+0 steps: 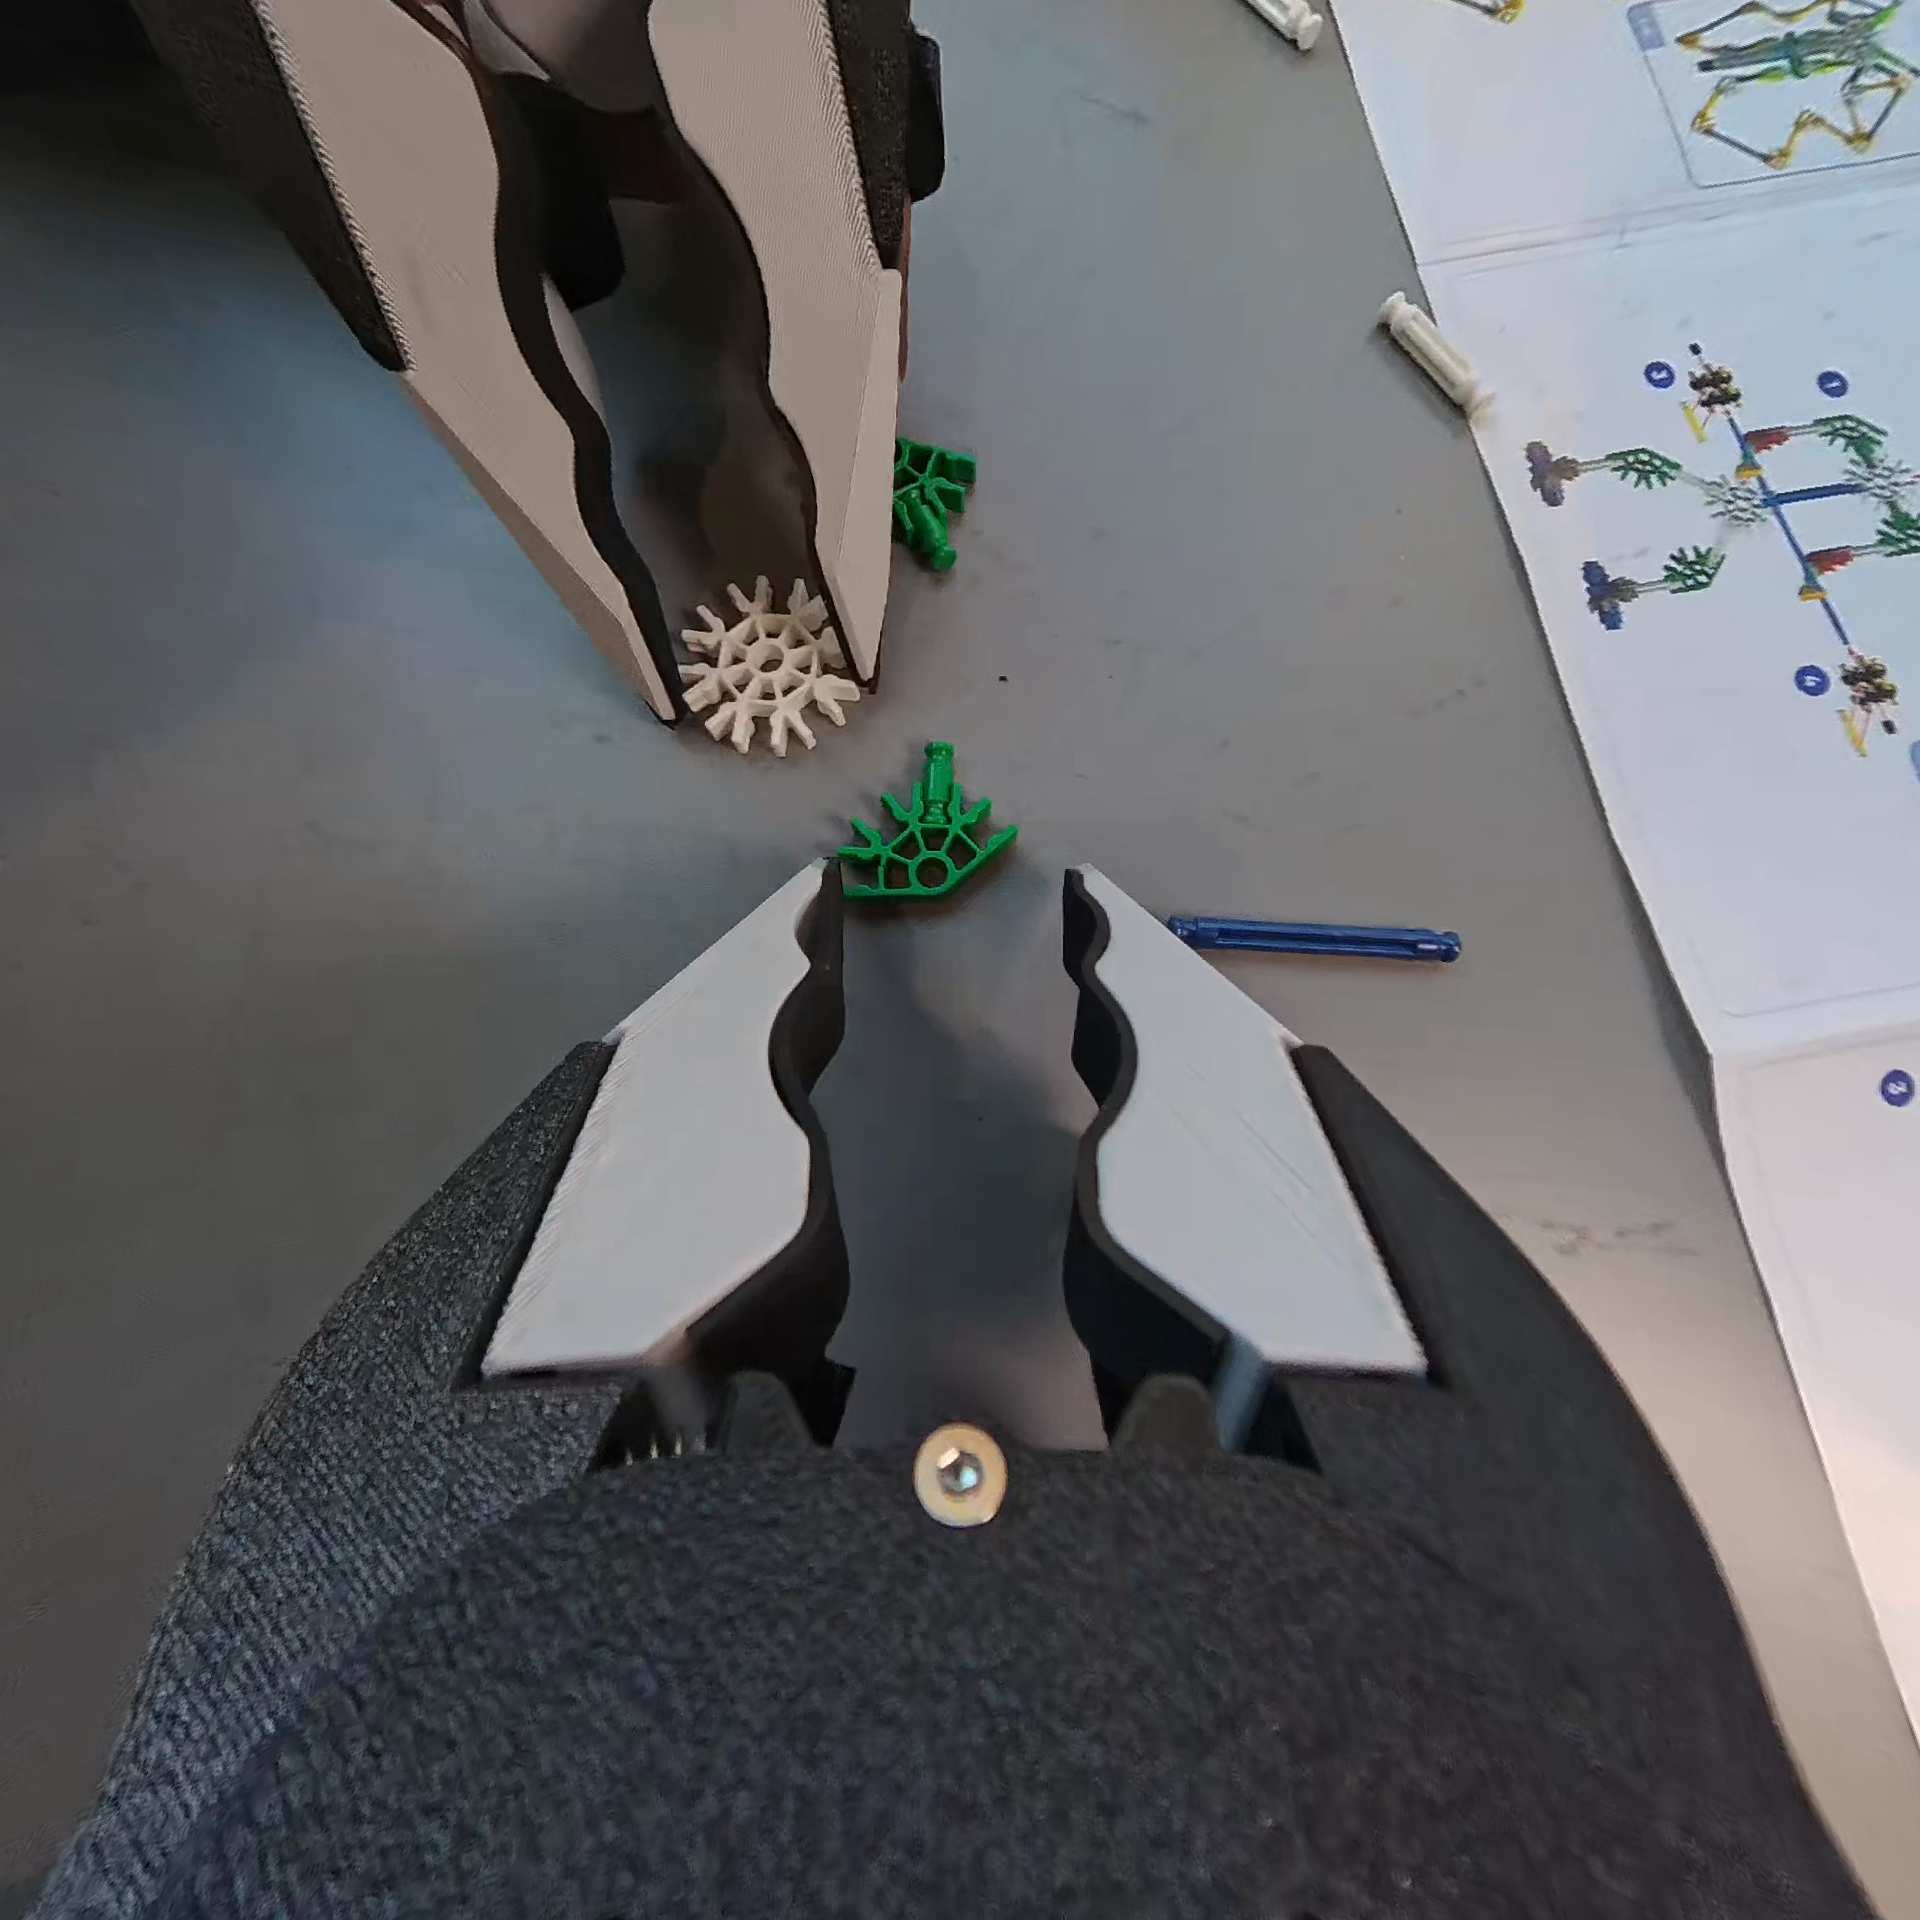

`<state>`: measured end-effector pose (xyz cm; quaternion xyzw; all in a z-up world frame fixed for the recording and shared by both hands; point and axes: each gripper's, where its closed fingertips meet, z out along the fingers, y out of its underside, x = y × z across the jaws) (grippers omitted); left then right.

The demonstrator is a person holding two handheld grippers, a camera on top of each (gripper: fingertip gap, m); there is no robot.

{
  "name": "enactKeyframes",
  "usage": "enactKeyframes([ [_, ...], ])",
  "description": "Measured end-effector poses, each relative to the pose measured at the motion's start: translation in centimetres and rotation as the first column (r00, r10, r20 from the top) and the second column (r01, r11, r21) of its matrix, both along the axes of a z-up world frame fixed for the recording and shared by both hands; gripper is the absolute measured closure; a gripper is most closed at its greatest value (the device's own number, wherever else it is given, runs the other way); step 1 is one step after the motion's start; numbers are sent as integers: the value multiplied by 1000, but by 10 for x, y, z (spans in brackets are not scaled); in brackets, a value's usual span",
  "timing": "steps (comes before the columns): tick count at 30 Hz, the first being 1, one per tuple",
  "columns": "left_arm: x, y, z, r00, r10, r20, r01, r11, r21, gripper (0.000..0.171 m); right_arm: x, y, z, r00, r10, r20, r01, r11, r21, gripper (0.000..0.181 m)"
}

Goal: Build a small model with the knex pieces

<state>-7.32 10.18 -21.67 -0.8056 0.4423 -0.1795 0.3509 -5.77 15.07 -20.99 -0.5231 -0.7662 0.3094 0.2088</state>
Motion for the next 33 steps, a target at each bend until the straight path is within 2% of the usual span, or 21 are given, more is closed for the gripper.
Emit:
enactKeyframes([
  [3, -5, 3, 2, 1000, 20, 8, -20, 1000, 17, 138, 0, -2, -1, 1000, 6, 7, -6, 1000, 16, 141],
  [9, -21, 22, 24, 990, 108, 95, -115, 990, 78, 138, 0, -11, -3, 999, 33, 28, -33, 999, 13, 143],
  [12, -25, 34, 21, 988, 132, 80, -138, 987, 78, 138, -2, -14, -3, 999, 38, 25, -39, 999, 21, 148],
  [17, -20, 44, 8, 988, 137, 66, -138, 990, 9, 137, -4, -21, -4, 998, 66, 25, -67, 997, 38, 150],
  [21, -22, 44, 2, 988, 148, 41, -148, 989, 2, 137, -5, -23, -4, 997, 79, 20, -80, 996, 46, 151],
  [28, -43, 27, 21, 986, 143, 80, -145, 989, 22, 128, -3, -18, -5, 998, 66, 20, -67, 996, 56, 151],
  [33, -57, 3, 3, 989, 137, 47, -135, 990, -47, 127, -8, -20, -3, 998, 68, -6, -68, 997, 48, 151],
])
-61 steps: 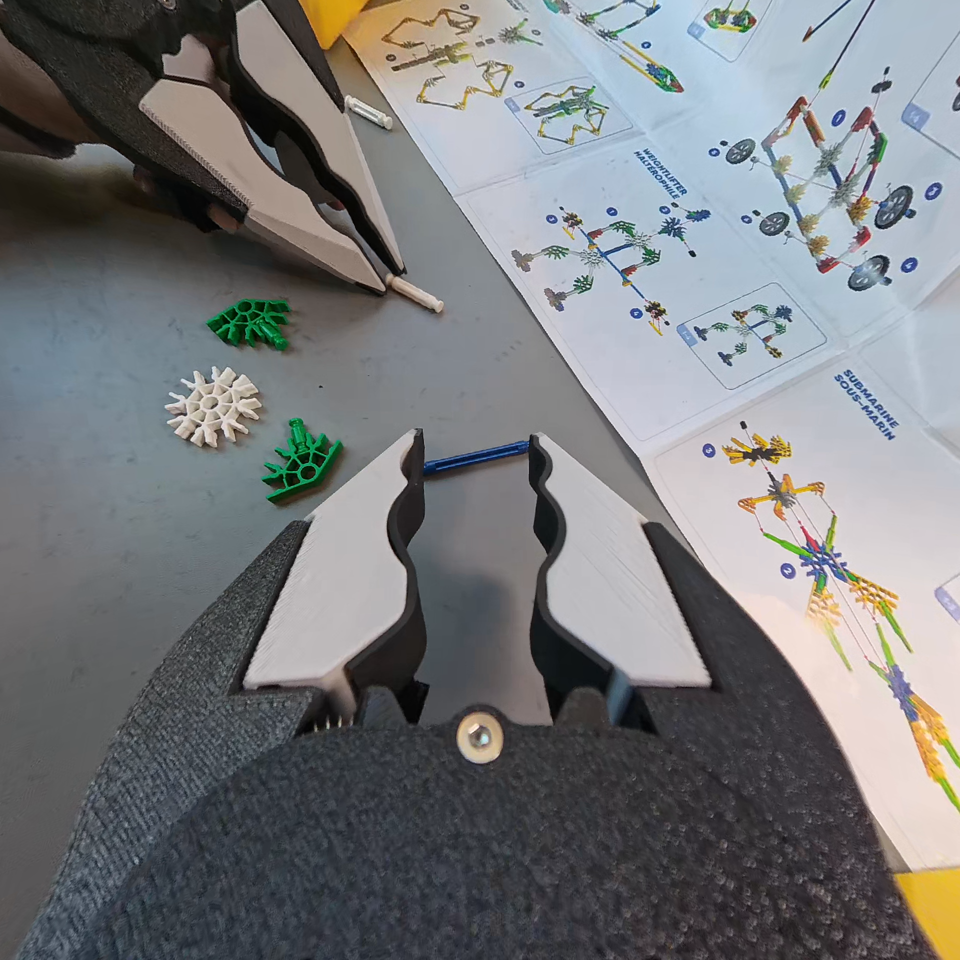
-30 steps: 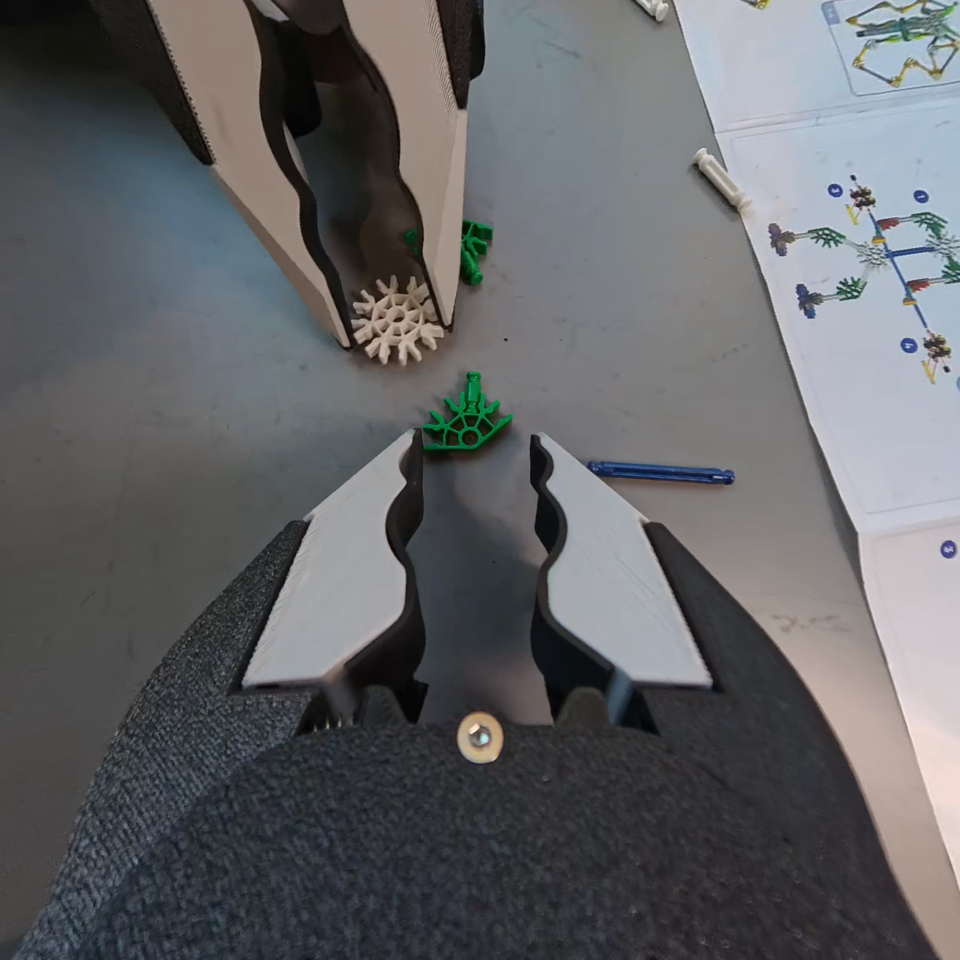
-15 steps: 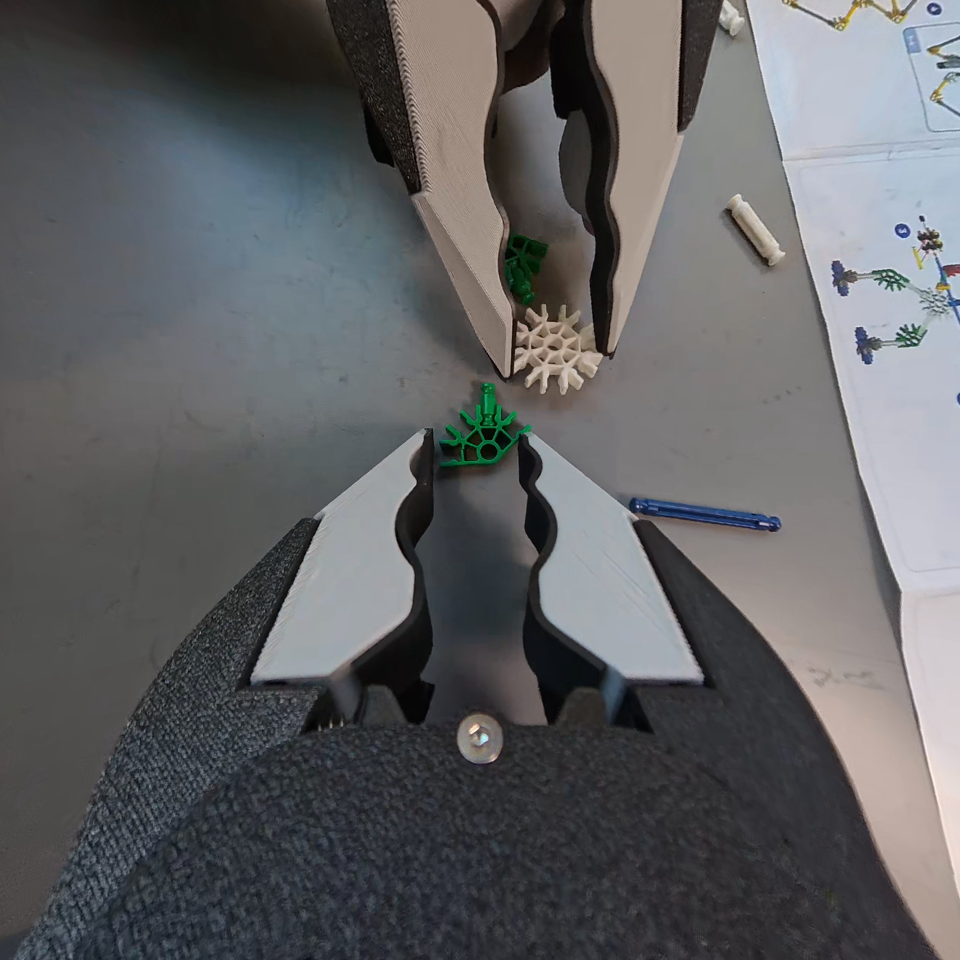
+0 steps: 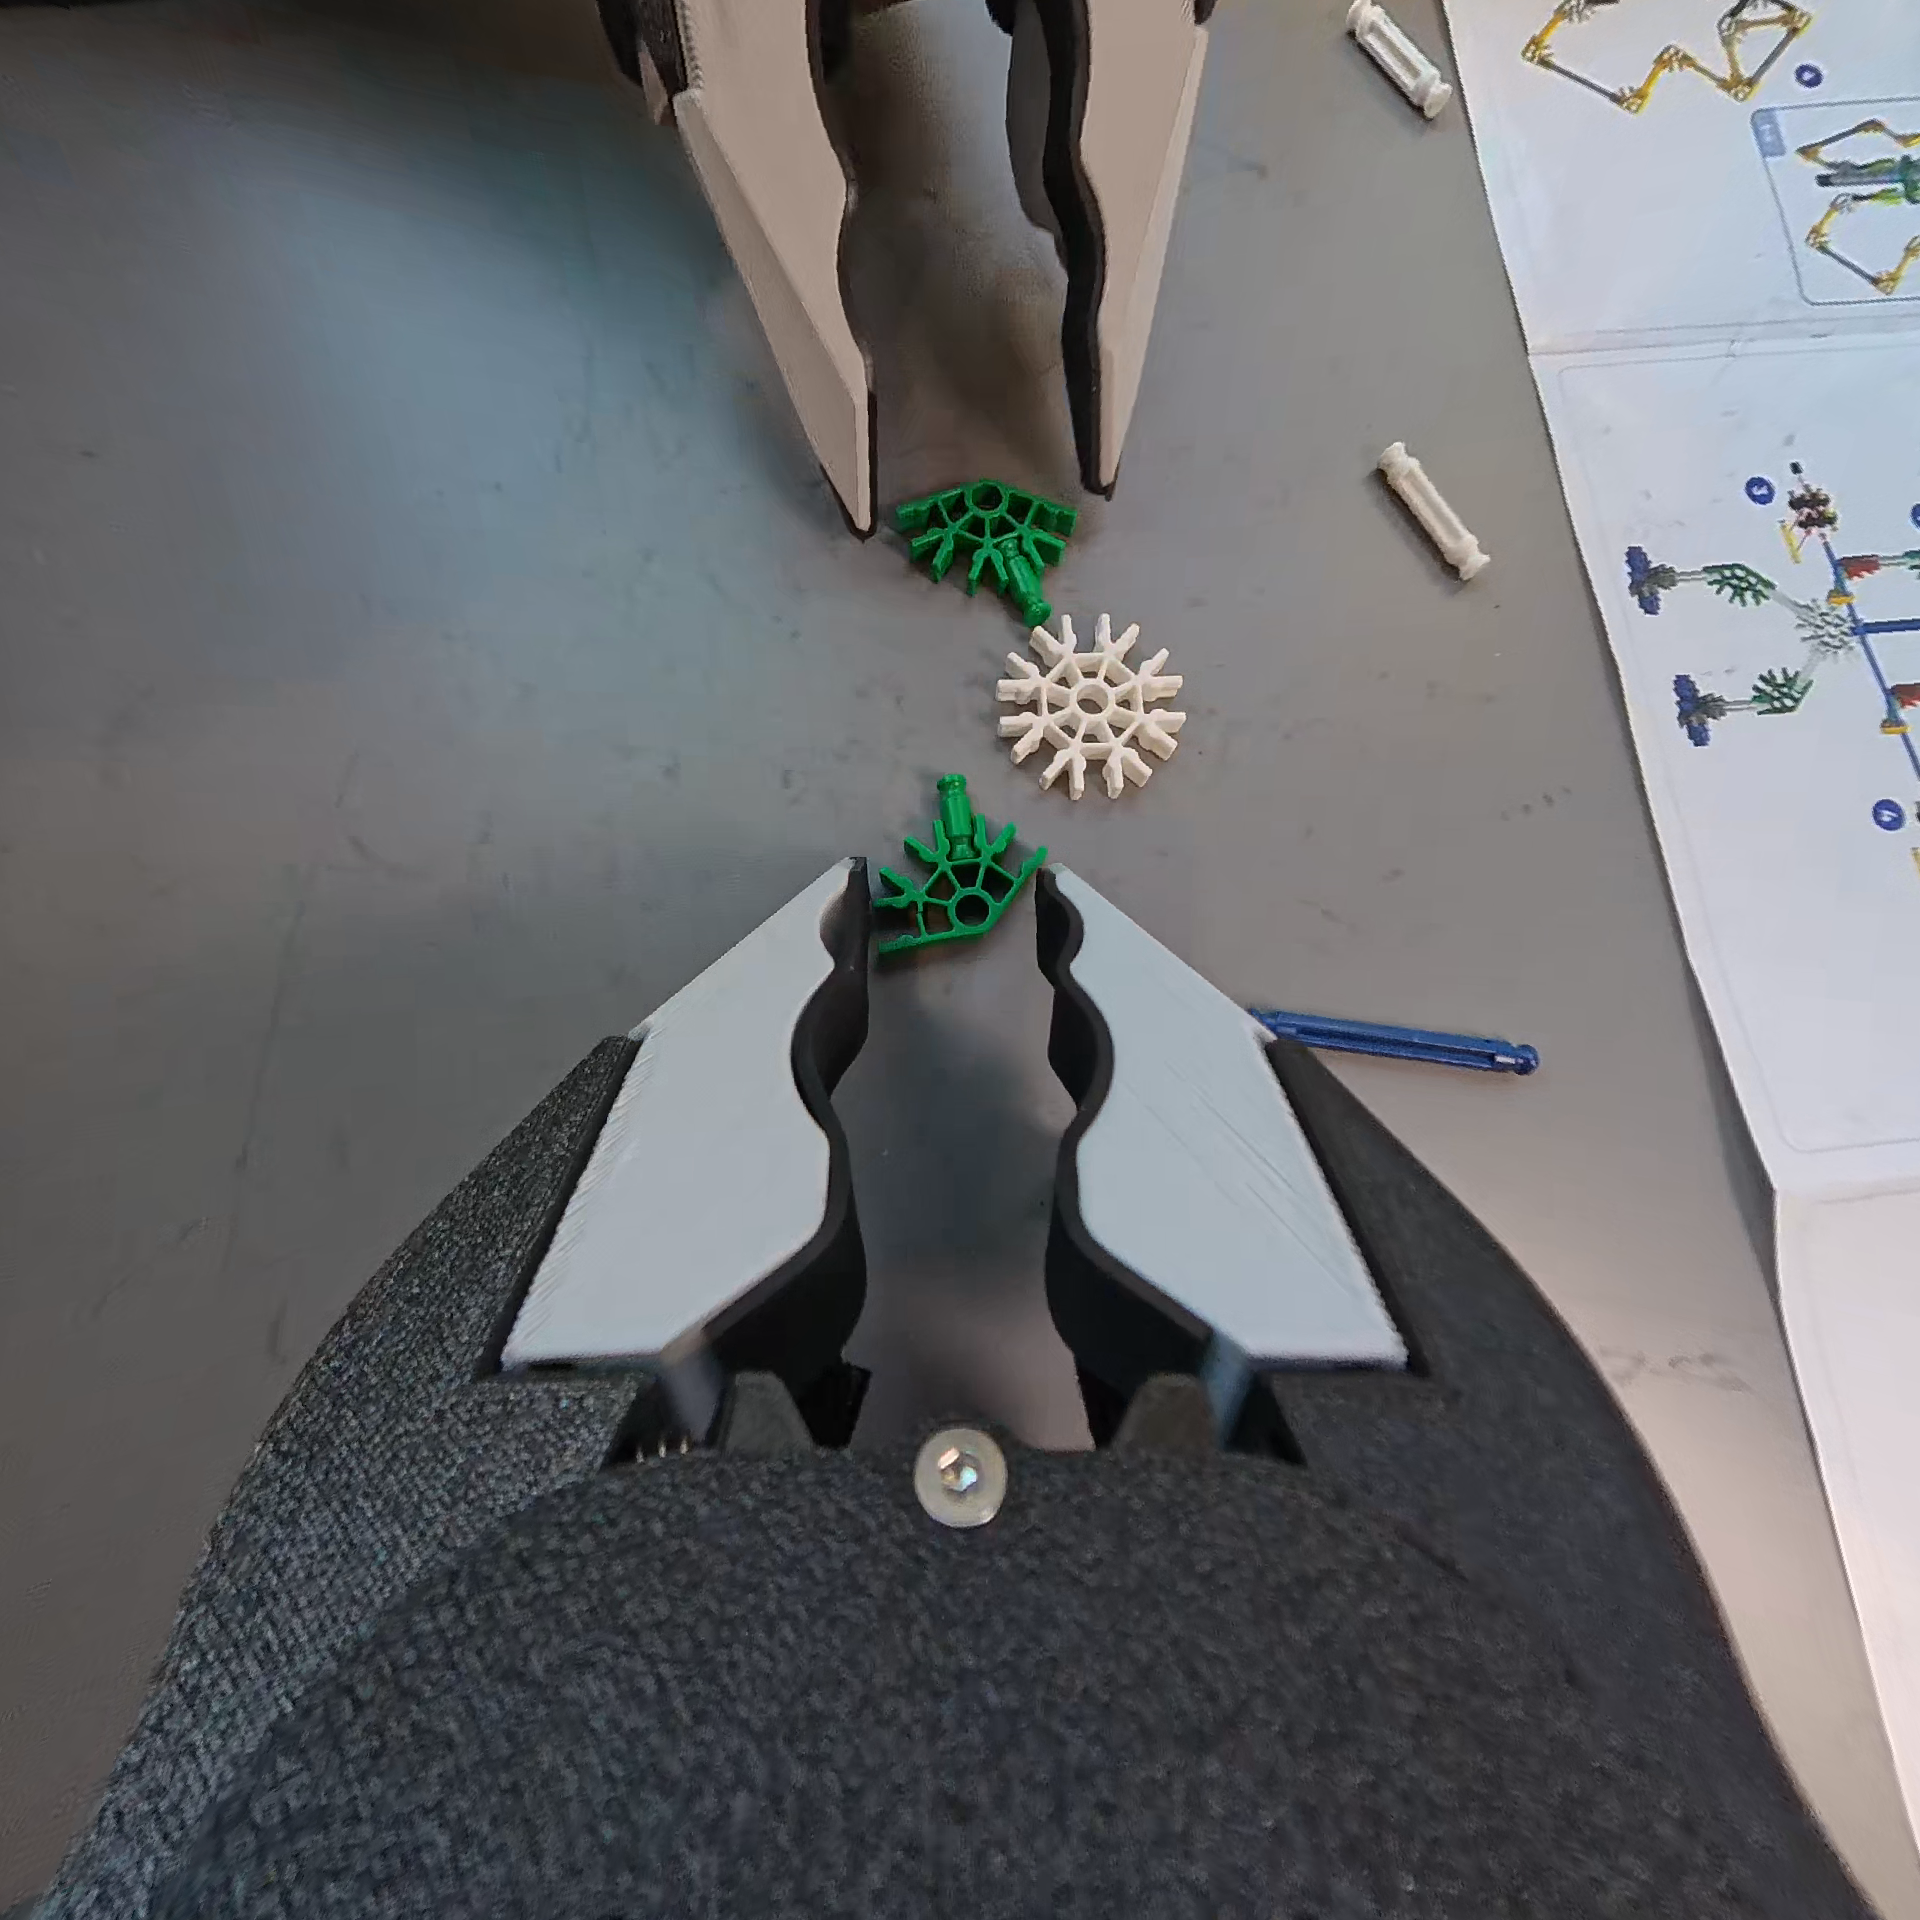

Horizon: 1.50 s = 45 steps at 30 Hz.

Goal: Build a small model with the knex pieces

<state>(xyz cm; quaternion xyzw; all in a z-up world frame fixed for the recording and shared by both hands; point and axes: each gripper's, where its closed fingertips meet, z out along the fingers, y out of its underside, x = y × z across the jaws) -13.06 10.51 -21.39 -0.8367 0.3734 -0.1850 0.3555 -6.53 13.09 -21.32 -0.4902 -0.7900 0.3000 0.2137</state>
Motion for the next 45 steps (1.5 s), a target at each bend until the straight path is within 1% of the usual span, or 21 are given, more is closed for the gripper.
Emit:
enactKeyframes([
  [2, 1, -1, -4, 1000, -5, -11, 5, 1000, -5, 128, -3, -1, 0, 1000, 3, -12, -3, 1000, 1, 149],
  [10, -9, -7, -4, 999, -34, -41, 34, 999, -20, 146, -5, -1, -1, 1000, 4, -17, -3, 999, 35, 152],
  [11, -12, -9, -4, 998, -33, -45, 32, 999, -22, 145, -5, -1, -2, 1000, 5, -14, -4, 999, 41, 152],
  [13, -16, -7, -2, 999, -17, -43, 16, 1000, -14, 139, -5, -2, -2, 1000, 4, -9, -3, 999, 49, 152],
  [17, -3, 5, 11, 1000, -4, 30, 3, 1000, 30, 133, -4, 0, -2, 1000, -5, 5, 5, 999, 54, 152],
  [19, 4, 17, 10, 1000, 10, 7, -10, 998, 59, 130, -4, 4, -2, 1000, -22, 8, 21, 998, 62, 153],
  [22, 17, 31, 4, 999, 5, -34, -3, 998, 66, 126, -4, 10, 0, 998, -58, 3, 58, 997, 50, 155],
  [25, 26, 35, -2, 999, 4, -49, -1, 999, 50, 126, -6, 16, 3, 995, -95, -11, 96, 995, 40, 155],
  [26, 27, 33, -3, 999, -1, -50, 3, 999, 45, 129, -6, 18, 5, 995, -103, -15, 104, 994, 36, 156],
  [27, 28, 32, -3, 999, -4, -51, 6, 999, 47, 135, -7, 20, 6, 993, -115, -24, 116, 993, 38, 169],
  [28, 28, 31, -3, 998, -2, -59, 5, 999, 50, 136, -8, 22, 7, 992, -123, -39, 124, 991, 40, 171],
  [30, 28, 30, -3, 997, 12, -70, -8, 999, 52, 136, -9, 23, 9, 990, -135, -45, 136, 990, 32, 169],
  [33, 28, 29, -3, 996, 30, -82, -25, 998, 56, 136, -8, 24, 7, 991, -131, -40, 132, 991, 37, 162],
  [37, 27, 25, -3, 996, 36, -86, -32, 998, 45, 136, -12, 32, 9, 986, -154, -61, 158, 986, 59, 149],
  [40, 27, 23, -3, 995, 39, -94, -36, 999, 33, 136, -11, 37, -2, 986, -168, -3, 168, 985, 40, 139],
  [43, 28, 19, -3, 995, 34, -97, -32, 999, 26, 136, -5, 28, -4, 988, -140, 62, 140, 990, 11, 140],
  [45, 28, 16, -3, 995, 32, -93, -31, 999, 21, 136, 4, 16, -5, 991, -88, 101, 88, 996, 3, 150],
])
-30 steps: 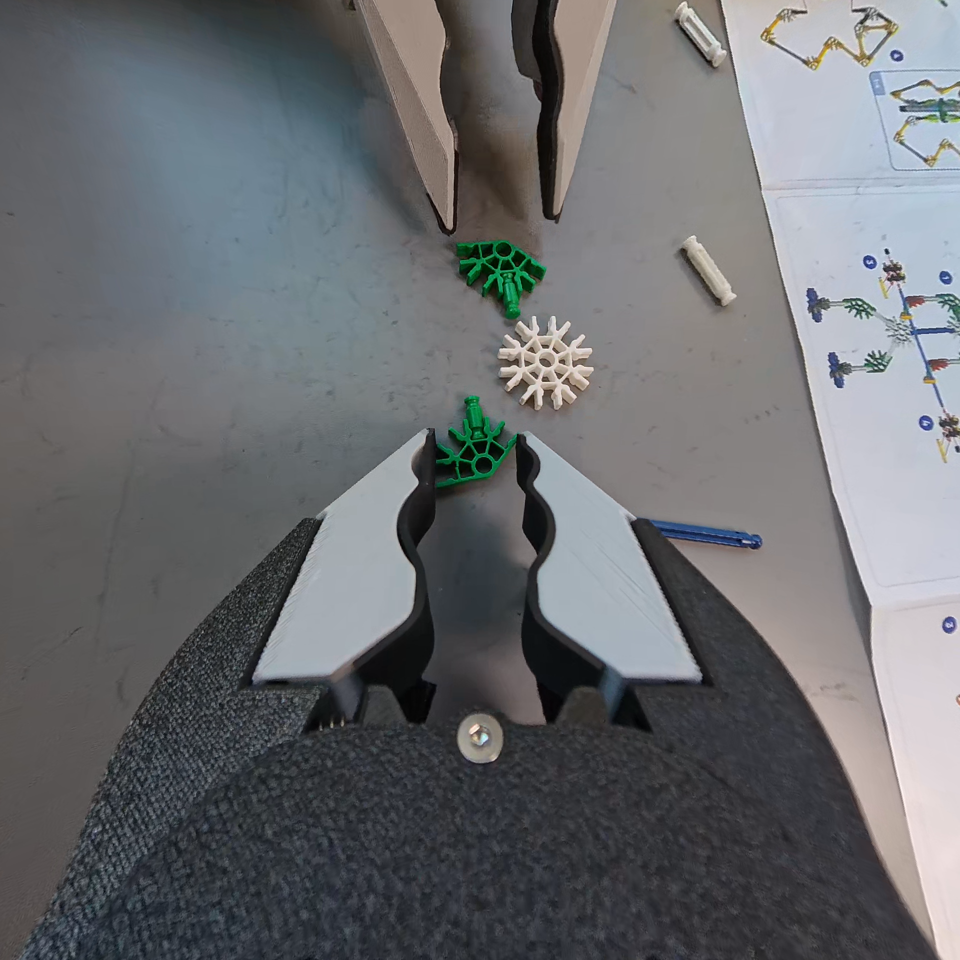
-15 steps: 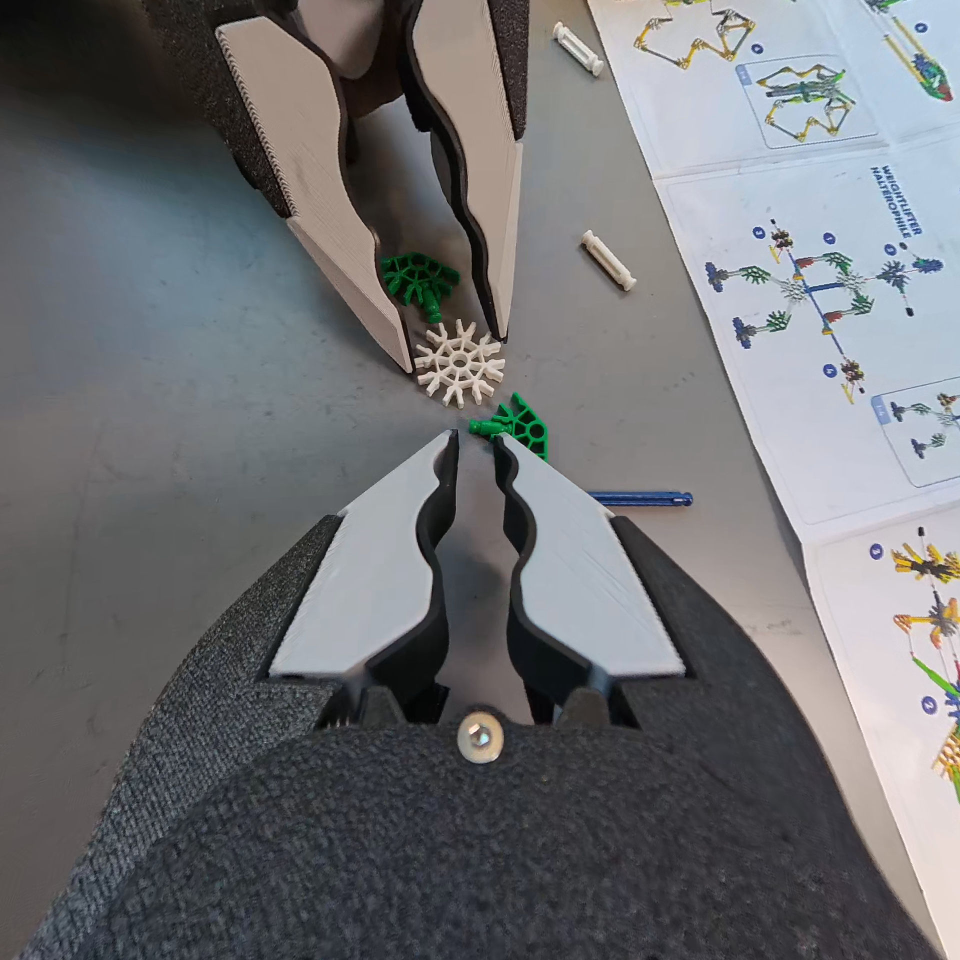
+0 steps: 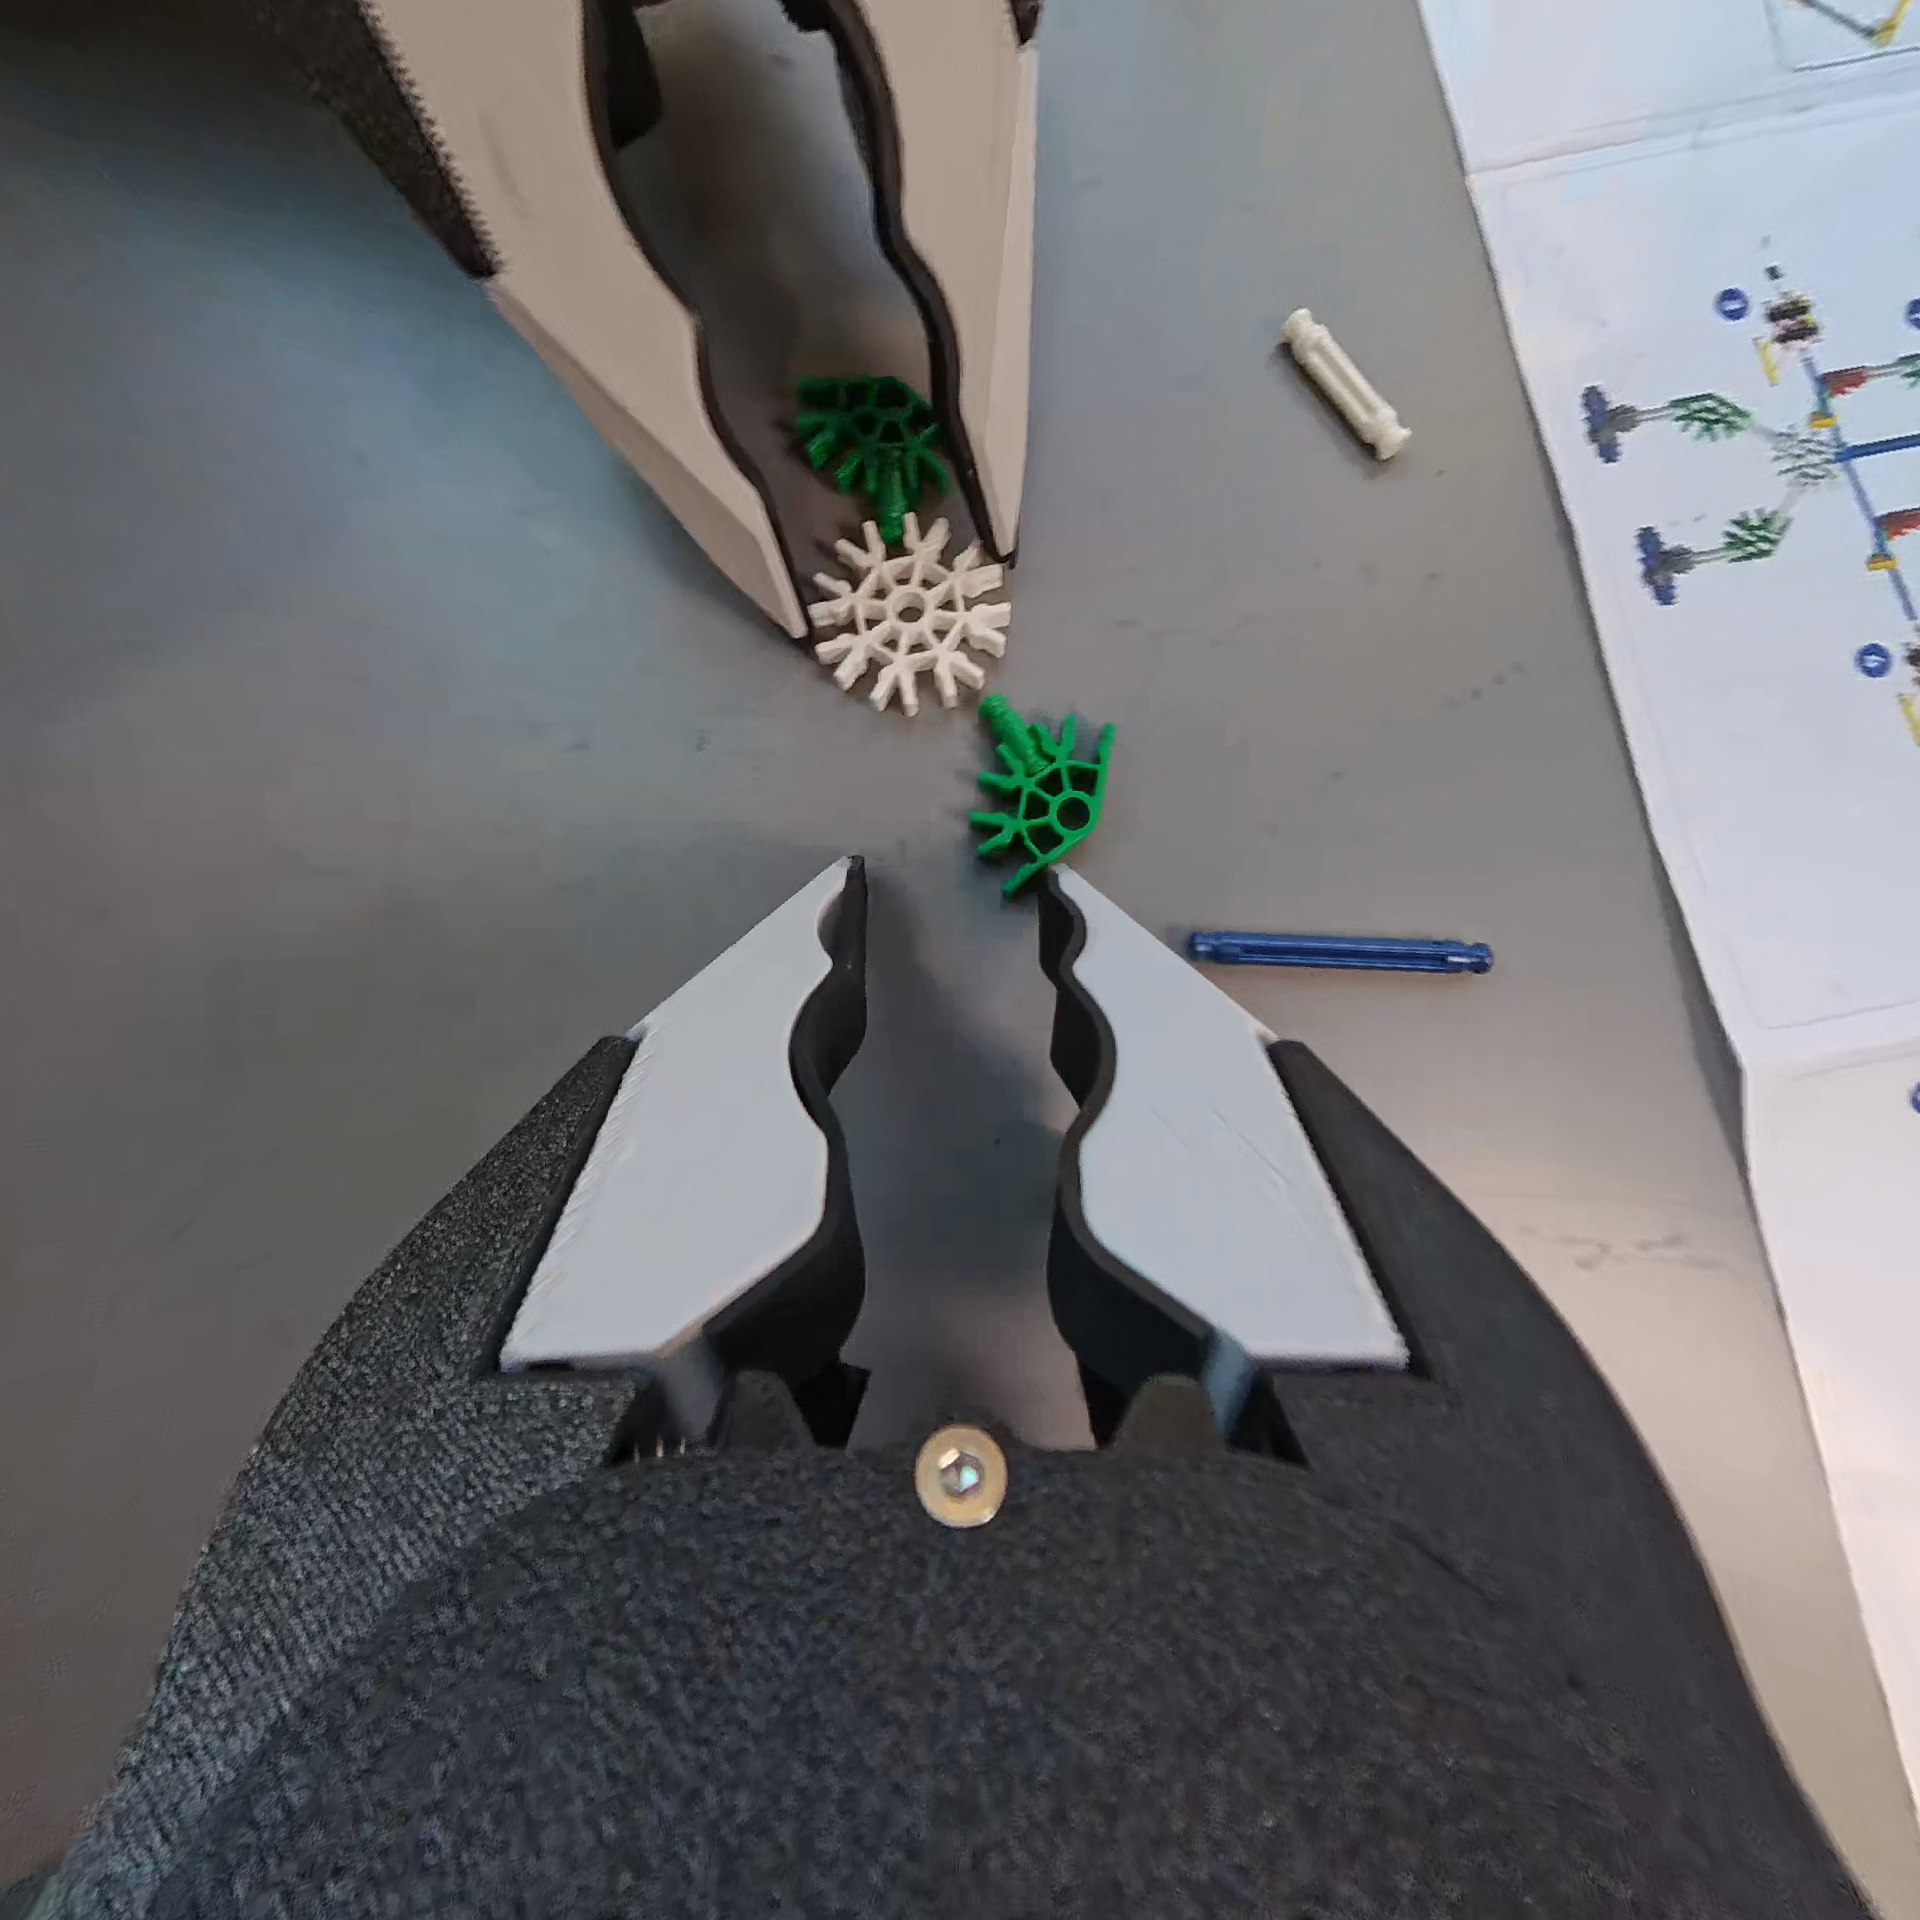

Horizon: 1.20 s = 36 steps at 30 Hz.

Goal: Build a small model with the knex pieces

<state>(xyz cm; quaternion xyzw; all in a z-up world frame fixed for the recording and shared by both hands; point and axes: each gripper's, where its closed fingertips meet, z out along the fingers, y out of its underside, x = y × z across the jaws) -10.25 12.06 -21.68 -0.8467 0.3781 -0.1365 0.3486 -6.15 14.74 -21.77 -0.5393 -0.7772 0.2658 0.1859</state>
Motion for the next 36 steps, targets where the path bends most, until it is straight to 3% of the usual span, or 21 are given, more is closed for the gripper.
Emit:
enactKeyframes([
  [2, 0, -3, 0, 1000, -5, 6, 5, 1000, -5, 136, 8, -11, 1, 998, 54, 20, -54, 998, -22, 151],
  [11, -5, -3, 1, 1000, 15, 4, -15, 1000, 1, 136, -16, 6, 3, 1000, -9, -8, 9, 1000, -17, 143],
  [14, -5, -3, 0, 1000, 31, 5, -31, 1000, 1, 136, -20, 7, 0, 999, -32, 28, 32, 999, 6, 156],
  [21, 2, -2, 1, 991, 121, 59, -120, 992, -32, 137, -27, 4, 13, 991, -132, -20, 131, 991, -38, 157],
  [36, 2, -3, -1, 990, 133, 52, -131, 991, -33, 136, -15, -8, 3, 995, -79, 61, 77, 997, 32, 157],
])
